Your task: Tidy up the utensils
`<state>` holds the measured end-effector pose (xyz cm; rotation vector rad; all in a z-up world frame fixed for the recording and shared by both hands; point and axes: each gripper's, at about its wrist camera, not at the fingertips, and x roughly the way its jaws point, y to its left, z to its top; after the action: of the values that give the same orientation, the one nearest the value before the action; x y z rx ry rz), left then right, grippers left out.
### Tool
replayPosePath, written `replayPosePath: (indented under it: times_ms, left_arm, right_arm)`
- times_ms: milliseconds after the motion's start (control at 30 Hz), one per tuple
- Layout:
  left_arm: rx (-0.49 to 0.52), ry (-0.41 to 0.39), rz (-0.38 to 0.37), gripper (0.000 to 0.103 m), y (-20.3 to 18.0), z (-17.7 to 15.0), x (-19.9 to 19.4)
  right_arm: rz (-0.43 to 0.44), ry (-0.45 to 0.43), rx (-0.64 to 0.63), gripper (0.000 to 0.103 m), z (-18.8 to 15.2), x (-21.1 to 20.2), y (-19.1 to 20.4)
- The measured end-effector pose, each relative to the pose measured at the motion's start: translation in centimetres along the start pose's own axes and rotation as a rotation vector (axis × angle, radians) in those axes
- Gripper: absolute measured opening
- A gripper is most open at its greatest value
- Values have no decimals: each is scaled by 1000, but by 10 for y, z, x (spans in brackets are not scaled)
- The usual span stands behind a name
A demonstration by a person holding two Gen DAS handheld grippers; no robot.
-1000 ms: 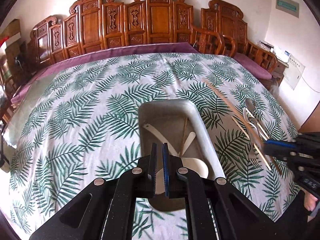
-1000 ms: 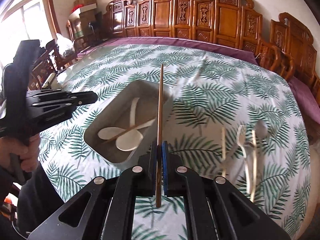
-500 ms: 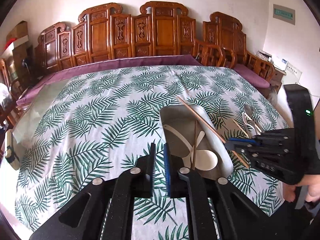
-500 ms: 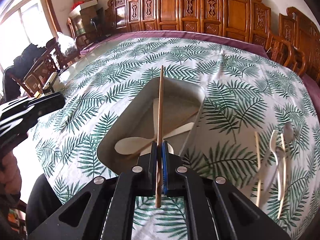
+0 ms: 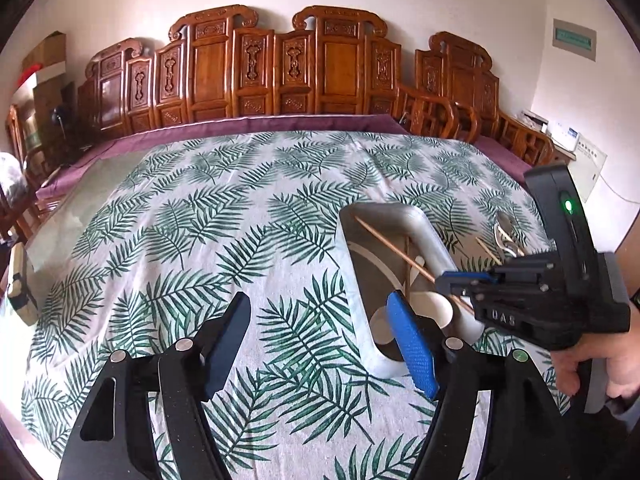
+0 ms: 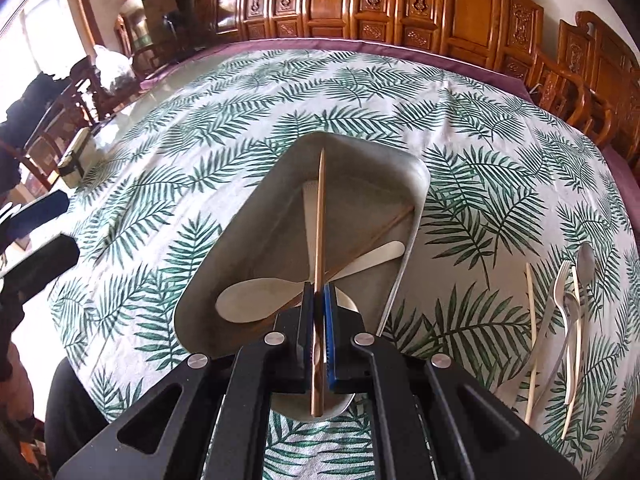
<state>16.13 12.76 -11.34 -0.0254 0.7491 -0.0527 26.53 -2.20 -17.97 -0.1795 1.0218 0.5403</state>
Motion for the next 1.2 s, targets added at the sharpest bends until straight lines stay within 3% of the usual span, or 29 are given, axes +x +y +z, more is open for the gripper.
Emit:
replayPosePath:
  times_ms: [233, 600, 967, 1200]
  left_arm:
    - [0, 2, 9, 71, 4, -4, 2]
    - [28, 6, -6, 71, -12, -7, 0]
    - [104, 16, -60, 71, -61, -12, 1]
    - [116, 25, -100, 71, -90, -11, 8]
  right_arm:
    - [52, -5, 64, 7, 4, 1, -10]
    - [54, -67, 10, 7, -16, -38, -26]
    - [-77, -100, 46, 7, -66, -82, -122]
    - [-141, -65, 81, 8, -99, -84, -174]
